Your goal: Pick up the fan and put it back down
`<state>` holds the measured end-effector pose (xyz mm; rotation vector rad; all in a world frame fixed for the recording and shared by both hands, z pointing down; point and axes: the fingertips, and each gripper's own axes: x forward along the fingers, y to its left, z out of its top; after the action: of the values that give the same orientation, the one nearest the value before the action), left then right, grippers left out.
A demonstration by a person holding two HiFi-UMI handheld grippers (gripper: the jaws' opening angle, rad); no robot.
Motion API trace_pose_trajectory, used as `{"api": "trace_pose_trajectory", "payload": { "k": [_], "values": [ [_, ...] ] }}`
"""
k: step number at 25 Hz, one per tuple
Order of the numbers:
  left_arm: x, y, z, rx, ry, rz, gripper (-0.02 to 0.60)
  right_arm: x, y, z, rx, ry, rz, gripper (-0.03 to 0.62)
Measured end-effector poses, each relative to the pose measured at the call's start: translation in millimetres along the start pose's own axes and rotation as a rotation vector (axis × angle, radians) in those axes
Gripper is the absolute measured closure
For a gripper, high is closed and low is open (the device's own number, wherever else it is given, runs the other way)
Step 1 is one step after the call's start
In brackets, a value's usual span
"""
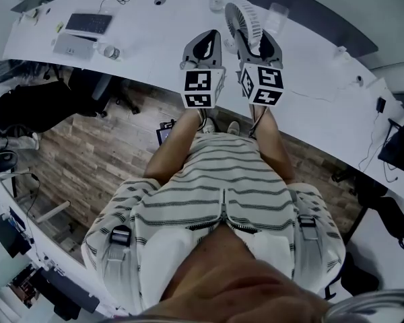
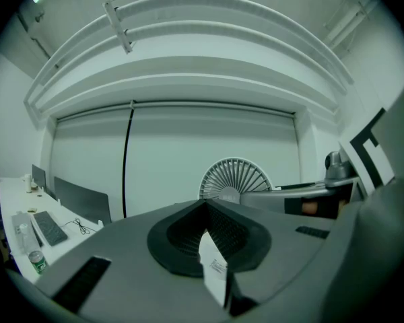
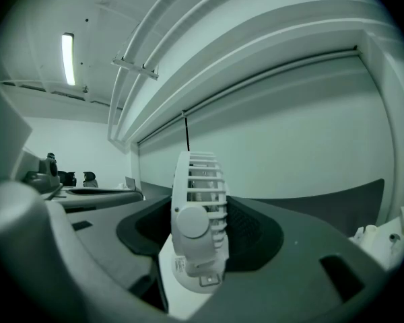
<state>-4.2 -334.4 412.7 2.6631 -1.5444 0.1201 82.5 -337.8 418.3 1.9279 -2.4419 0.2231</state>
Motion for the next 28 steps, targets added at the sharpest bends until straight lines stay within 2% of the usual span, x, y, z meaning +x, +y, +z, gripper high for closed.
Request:
{"api": "trace_pose_trajectory", "payload": {
  "k": [18, 28],
  "values": [
    [0, 2, 3, 0.006, -0.022, -0.007, 0.572, 4, -5, -5, -0.001, 0.008, -0.004, 0.367],
    [0, 9, -1, 0.013, -0.01, 0.015, 0.574, 19, -8, -21, -0.018, 0.031, 0.031, 0.367]
  ]
}}
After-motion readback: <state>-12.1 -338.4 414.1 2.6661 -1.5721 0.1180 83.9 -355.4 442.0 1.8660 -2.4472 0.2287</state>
